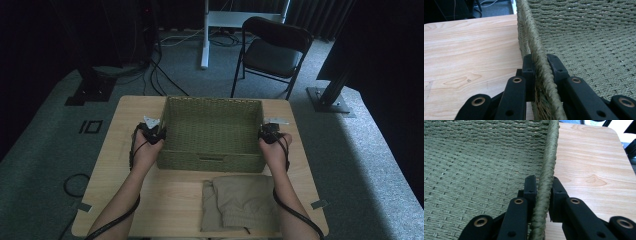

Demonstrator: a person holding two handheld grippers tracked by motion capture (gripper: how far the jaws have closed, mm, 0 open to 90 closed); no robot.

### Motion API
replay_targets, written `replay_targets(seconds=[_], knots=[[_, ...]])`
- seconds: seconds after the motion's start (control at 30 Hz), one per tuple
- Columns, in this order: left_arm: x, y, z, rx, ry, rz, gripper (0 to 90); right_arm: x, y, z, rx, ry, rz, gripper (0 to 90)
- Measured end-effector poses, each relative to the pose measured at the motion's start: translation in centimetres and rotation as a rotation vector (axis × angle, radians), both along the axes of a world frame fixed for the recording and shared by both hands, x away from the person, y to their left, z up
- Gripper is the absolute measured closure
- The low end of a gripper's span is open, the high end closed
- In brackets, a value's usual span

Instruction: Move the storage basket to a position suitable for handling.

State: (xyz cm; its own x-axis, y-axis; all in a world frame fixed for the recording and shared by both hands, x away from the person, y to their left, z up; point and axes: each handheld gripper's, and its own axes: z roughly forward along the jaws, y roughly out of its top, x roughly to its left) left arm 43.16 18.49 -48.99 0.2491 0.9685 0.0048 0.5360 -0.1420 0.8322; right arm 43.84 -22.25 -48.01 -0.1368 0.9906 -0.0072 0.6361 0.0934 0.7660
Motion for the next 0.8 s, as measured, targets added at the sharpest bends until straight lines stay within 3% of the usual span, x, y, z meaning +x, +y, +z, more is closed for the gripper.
replay_targets(seconds=[0.17, 0.37, 0.43, 0.53, 0.8], knots=[[0.1, -0.7, 0.0, 0.005, 0.004, -0.004, 79.0, 0.0, -0.6, 0.0, -0.035, 0.005, 0.016, 79.1], [0.3, -2.0, 0.0, 0.000, 0.008, -0.008, 79.0, -0.1, -1.9, 0.0, -0.002, 0.008, 0.004, 79.3], [0.3, -2.0, 0.0, 0.000, 0.008, -0.008, 79.0, -0.1, -2.2, 0.0, 0.001, 0.008, 0.004, 79.3], [0.5, -3.3, 0.0, 0.021, 0.005, -0.019, 79.0, -0.1, -3.2, 0.0, 0.005, 0.011, -0.008, 79.2], [0.8, -5.1, 0.0, 0.017, 0.011, -0.032, 78.7, -0.1, -5.0, 0.1, 0.001, 0.019, -0.020, 78.9]])
